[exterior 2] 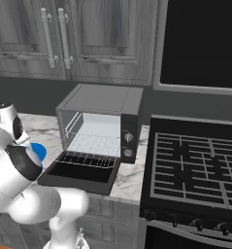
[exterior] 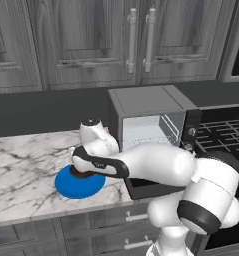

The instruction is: Pick up the bagel from the plate, place it on the toaster oven rack, close the door, and set the timer.

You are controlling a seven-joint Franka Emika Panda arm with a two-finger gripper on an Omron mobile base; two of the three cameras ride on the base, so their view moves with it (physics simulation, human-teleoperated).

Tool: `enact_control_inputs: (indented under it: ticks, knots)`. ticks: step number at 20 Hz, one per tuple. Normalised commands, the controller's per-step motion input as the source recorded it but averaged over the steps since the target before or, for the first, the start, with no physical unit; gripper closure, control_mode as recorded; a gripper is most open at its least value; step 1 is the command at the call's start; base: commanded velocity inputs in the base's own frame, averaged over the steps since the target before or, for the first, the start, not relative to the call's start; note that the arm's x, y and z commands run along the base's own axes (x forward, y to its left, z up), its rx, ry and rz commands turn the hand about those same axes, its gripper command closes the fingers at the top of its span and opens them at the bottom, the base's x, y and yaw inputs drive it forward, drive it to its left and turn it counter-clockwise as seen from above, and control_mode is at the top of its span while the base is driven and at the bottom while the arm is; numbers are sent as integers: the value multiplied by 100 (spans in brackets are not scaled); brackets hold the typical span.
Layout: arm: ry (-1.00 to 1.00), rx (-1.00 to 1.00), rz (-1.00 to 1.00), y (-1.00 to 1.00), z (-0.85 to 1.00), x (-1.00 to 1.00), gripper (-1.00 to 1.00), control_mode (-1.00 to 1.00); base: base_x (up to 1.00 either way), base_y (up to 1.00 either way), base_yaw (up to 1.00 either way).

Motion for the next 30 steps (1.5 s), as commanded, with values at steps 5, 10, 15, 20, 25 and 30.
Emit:
enact_control_inputs:
  ticks: [5,10,15,20,25,30]
  knots:
    - [0,8,-3,-24,78,-37,100,-100,0,0,0]
    - [-5,2,0,-8,45,-52,100,-100,0,0,0]
    - [-6,0,0,-7,32,-56,100,-100,0,0,0]
    - [0,0,-8,-47,32,-10,100,-100,0,0,0]
    - [0,0,-10,-53,36,0,100,-100,0,0,0]
    - [-1,0,-7,-41,13,0,100,-100,0,0,0]
